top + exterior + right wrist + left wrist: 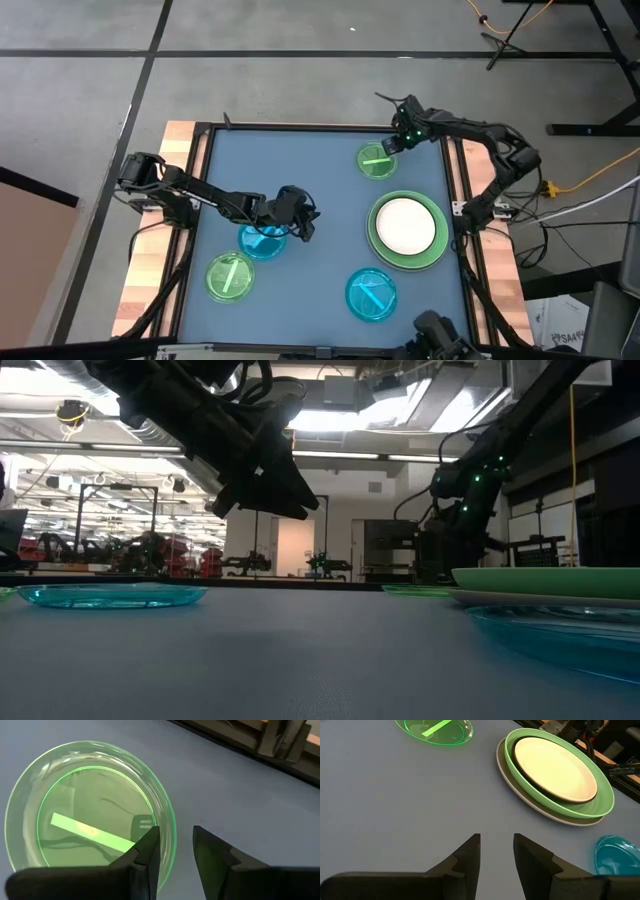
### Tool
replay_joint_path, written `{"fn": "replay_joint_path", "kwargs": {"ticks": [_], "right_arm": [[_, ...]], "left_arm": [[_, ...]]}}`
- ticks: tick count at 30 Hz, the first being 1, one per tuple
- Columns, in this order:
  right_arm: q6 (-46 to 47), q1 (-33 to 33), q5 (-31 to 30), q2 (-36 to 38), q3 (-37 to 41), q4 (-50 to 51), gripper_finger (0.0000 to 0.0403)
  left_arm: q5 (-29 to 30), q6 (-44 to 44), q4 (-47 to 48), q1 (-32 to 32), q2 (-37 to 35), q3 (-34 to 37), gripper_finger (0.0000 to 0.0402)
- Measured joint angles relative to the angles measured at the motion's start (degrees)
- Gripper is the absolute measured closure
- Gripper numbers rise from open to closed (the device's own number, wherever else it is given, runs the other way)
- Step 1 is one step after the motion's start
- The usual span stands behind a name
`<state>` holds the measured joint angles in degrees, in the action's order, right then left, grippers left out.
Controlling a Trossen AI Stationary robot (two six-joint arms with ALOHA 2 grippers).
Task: Stack plastic plates
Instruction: Stack the top green plate on top of the white plate
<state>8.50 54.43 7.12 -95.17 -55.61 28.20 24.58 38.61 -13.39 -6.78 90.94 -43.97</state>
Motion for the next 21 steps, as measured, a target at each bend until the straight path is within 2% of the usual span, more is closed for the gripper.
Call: {"fn": "replay_joint_path", "kwargs": {"ticks": [21], "right_arm": [[-0.1, 0.0, 1.5, -5.1, 0.0, -1.4, 0.0299]], "left_arm": [[0.0, 0.0, 0.0, 0.0, 0.0, 0.0, 0.0292]]}}
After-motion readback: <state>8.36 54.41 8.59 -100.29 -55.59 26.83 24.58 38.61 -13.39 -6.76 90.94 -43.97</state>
